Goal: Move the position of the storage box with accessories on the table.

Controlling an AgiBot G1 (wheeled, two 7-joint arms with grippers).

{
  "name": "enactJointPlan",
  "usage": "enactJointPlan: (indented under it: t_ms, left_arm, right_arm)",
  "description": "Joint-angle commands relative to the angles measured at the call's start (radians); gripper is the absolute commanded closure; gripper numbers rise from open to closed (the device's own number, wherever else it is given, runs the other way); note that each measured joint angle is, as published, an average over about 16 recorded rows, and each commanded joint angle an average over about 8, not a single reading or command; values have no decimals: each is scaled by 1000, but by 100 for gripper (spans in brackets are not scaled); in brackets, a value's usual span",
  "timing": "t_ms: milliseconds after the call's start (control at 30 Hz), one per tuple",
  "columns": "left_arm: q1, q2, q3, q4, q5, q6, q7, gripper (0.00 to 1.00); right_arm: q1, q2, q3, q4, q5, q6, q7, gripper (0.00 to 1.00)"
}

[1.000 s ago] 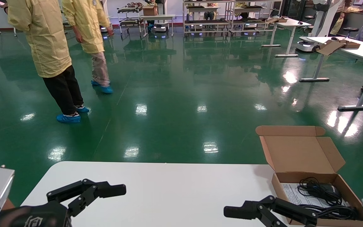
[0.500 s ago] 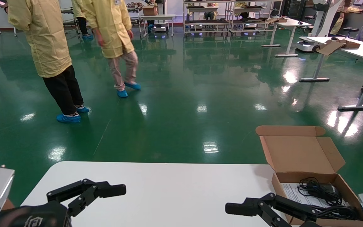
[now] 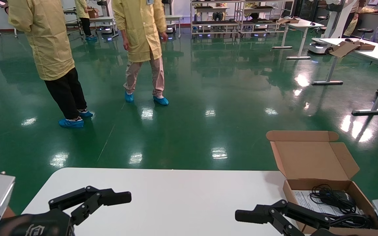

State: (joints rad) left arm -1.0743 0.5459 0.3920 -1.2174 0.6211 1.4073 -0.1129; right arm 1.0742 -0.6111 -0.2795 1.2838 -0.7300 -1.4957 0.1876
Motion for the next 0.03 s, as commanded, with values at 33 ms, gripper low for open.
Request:
enactJointPlan:
  t_ms: [33]
  left_arm:
    - [0,0,0,0,0,0,0,0]
  right_arm:
    - [0,0,0,-1,0,0,0,0]
